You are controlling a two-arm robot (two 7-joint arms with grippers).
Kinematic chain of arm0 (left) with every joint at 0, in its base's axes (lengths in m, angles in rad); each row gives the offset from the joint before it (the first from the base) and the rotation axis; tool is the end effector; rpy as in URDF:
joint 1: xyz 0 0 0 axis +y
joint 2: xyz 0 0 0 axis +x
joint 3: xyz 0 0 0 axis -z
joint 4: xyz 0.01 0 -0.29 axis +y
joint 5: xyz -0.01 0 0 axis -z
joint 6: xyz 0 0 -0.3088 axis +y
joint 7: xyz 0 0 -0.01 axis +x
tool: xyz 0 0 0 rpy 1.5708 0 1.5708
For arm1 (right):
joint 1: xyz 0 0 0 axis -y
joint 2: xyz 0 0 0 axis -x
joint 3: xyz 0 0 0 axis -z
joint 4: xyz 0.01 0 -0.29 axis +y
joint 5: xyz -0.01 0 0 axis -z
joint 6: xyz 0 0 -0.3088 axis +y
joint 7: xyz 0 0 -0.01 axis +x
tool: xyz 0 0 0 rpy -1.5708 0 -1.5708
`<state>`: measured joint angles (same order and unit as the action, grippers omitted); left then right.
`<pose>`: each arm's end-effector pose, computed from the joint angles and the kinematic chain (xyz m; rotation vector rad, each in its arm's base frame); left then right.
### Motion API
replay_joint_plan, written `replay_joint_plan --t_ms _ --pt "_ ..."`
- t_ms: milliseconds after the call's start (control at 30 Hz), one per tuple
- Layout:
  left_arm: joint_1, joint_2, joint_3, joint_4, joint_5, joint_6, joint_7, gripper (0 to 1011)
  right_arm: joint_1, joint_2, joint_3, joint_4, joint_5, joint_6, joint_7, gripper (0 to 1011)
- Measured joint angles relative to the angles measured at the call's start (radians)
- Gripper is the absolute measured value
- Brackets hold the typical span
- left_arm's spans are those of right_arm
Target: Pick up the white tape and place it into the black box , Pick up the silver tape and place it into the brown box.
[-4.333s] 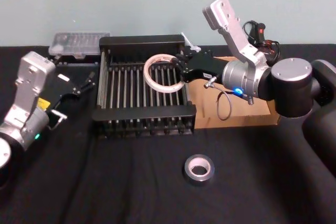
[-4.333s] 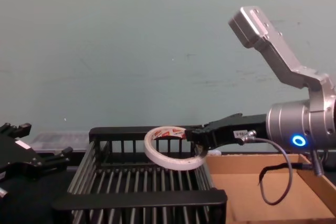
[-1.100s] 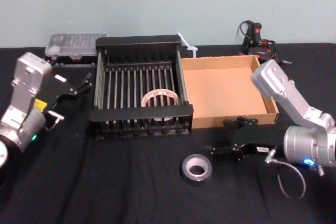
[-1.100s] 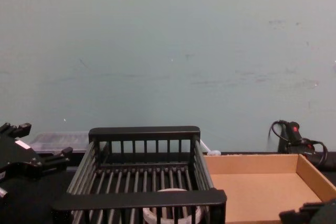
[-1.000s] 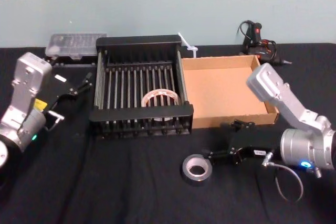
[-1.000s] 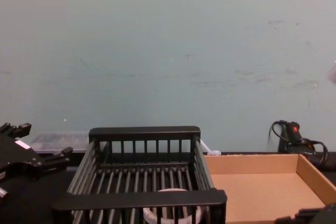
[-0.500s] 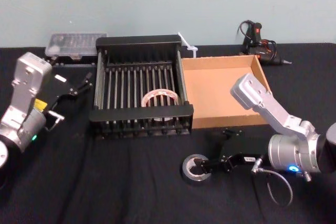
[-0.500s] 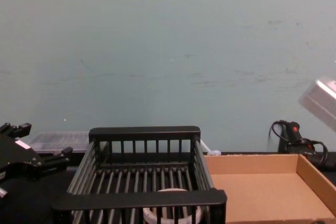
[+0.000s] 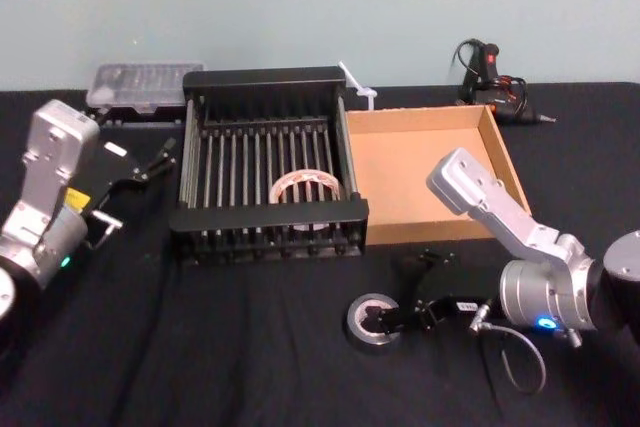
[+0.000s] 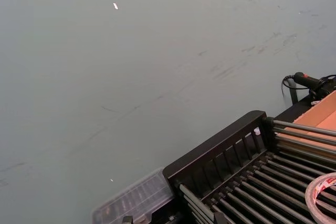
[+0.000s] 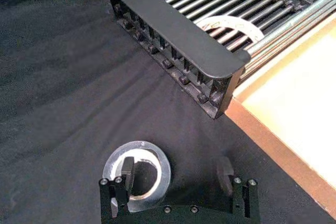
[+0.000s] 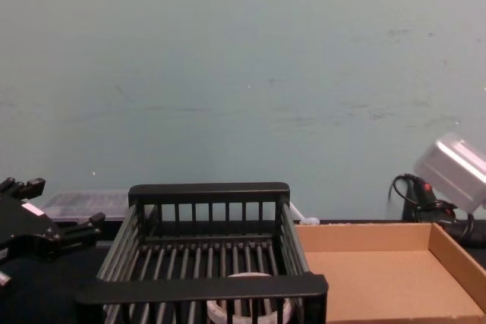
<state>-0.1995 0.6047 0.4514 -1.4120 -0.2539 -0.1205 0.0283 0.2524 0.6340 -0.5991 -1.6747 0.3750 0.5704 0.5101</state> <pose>0.3581 0.0827 -0.3023 0.3045 -0.2850 1.2480 0.3427 -0.0112 -0.2518 -0.6369 0.2206 -0.5788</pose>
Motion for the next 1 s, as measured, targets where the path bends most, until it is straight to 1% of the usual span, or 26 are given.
replay_joint_plan --t_ms 633,1000 --pt "0.000 0.000 0.000 0.000 0.000 0.000 0.000 1001 0.008 -0.023 -0.009 0.034 -0.028 -0.002 -0.001 1002" --pt "0.000 0.000 0.000 0.000 0.000 0.000 0.000 1001 0.008 -0.022 -0.008 0.034 -0.028 -0.003 0.000 1002"
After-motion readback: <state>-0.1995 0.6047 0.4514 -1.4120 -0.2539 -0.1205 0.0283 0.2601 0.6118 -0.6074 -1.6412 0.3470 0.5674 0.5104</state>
